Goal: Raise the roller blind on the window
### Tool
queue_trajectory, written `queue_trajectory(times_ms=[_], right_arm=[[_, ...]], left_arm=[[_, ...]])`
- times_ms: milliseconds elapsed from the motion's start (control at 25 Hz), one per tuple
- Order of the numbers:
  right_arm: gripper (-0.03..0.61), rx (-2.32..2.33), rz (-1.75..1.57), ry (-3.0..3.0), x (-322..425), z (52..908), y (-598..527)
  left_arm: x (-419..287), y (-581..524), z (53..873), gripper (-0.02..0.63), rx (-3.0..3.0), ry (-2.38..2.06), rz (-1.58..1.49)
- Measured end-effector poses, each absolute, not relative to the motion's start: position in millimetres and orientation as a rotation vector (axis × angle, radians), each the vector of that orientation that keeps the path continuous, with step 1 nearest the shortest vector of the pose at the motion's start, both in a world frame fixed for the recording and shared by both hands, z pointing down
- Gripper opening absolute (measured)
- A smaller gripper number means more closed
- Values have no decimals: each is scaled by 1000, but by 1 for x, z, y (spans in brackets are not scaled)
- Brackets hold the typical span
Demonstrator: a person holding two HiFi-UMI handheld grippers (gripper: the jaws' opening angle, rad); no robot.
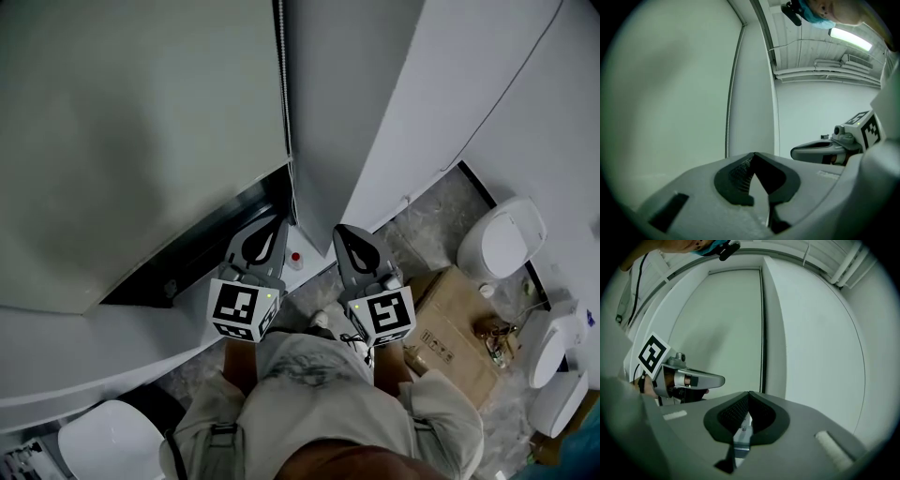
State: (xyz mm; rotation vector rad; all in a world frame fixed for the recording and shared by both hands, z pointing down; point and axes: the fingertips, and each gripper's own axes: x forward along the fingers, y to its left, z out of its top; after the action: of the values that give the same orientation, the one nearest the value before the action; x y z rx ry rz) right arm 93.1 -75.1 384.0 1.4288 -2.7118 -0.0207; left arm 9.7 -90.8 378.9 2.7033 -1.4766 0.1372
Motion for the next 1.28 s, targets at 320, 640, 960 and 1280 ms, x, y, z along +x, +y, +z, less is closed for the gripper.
queue_trajectory(times_ms=[320,640,960,1280], right_arm=[[11,1395,9,-2721,100,387,-91],[11,1452,-13,-2665,103,386,-112],[11,1495,-59,-2629,86,379,-140],[11,1550,-81,-2564,78,383,-167]], left_arm=[[21,-118,371,3,2706,-1520,142],[20,-150,369,3,2733,-1490,130],[7,-195,365,12,2772,-1451,127],[9,-233,376,53,2806,-1312,114]])
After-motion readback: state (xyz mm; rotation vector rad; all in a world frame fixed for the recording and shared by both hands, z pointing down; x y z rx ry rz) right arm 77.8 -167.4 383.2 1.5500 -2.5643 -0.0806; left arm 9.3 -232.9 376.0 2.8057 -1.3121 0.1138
